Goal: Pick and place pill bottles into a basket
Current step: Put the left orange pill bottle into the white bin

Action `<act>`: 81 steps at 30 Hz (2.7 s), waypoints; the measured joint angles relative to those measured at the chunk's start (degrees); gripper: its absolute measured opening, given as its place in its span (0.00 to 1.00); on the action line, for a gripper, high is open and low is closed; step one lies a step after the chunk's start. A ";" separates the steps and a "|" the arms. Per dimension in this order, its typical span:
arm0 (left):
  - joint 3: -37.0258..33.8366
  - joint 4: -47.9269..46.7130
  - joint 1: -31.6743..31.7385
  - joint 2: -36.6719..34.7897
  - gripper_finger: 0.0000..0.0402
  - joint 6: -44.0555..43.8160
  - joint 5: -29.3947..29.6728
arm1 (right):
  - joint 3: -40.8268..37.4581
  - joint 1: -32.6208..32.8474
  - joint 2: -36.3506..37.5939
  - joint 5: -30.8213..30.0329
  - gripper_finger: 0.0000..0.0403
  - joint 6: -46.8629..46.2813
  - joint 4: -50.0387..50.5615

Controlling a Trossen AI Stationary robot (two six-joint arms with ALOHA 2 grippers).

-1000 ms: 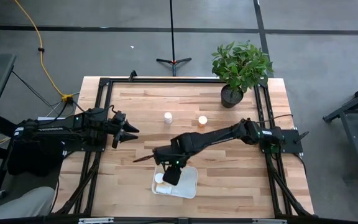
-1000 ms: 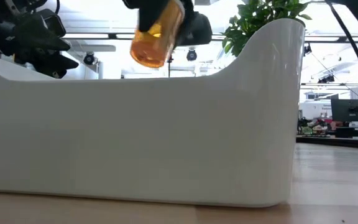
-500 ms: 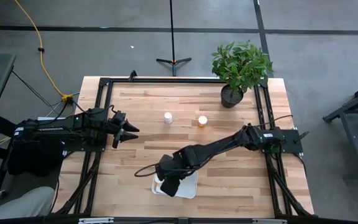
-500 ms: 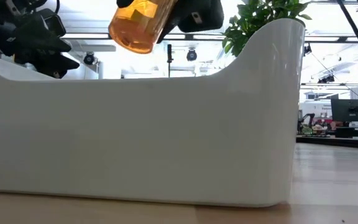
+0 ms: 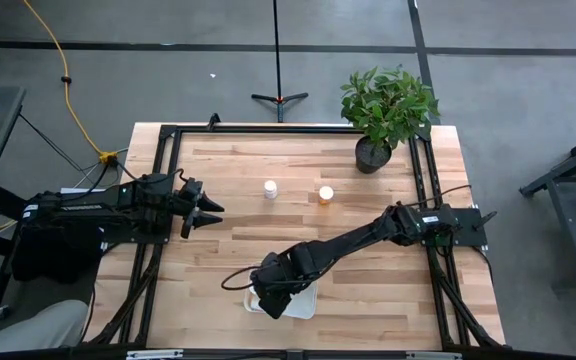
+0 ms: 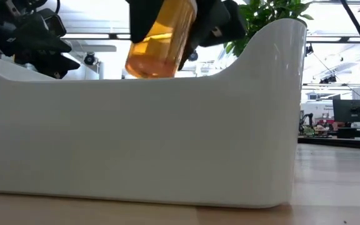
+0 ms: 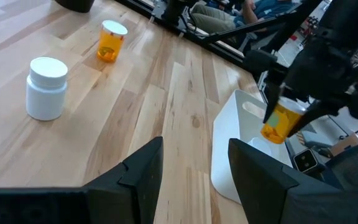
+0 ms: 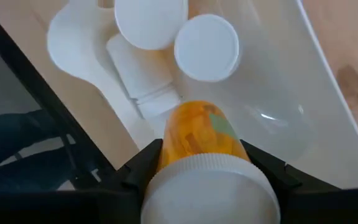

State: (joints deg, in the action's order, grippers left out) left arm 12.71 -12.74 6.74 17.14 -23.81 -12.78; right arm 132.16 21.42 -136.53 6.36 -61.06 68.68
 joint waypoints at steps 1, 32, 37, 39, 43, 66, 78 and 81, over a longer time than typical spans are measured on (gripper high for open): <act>0.00 -0.03 0.00 -0.02 0.54 0.00 0.00 | 0.00 -0.06 -0.09 0.21 0.42 -0.03 0.67; 0.00 -0.93 0.00 0.00 0.54 1.25 0.00 | 0.02 -2.35 -2.40 3.51 0.42 2.16 4.80; 0.00 -0.93 0.00 -0.01 0.54 1.22 -0.02 | 0.07 -2.33 -3.02 4.56 0.42 2.14 2.23; 0.00 -0.91 0.00 0.00 0.54 1.16 -0.02 | 0.07 -2.33 -3.80 5.03 0.42 2.39 1.66; 0.00 -0.91 0.00 -0.01 0.54 1.11 -0.02 | 0.07 -2.33 -5.21 6.67 0.42 3.20 1.69; 0.00 -0.89 0.00 0.00 0.54 1.05 -0.07 | 0.07 -3.07 -5.79 7.39 0.65 4.57 0.01; 0.00 -0.88 0.00 -0.01 0.54 1.03 -0.08 | 2.84 -3.74 -5.18 10.96 0.68 9.83 0.62; 0.00 -0.89 0.00 0.00 0.54 1.03 -0.09 | 2.84 -3.83 -4.79 11.18 0.68 12.20 0.67</act>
State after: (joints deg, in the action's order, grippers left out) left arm 12.71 -13.63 6.74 17.15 -22.79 -12.86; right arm 135.00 17.60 -141.33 17.54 -48.86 69.35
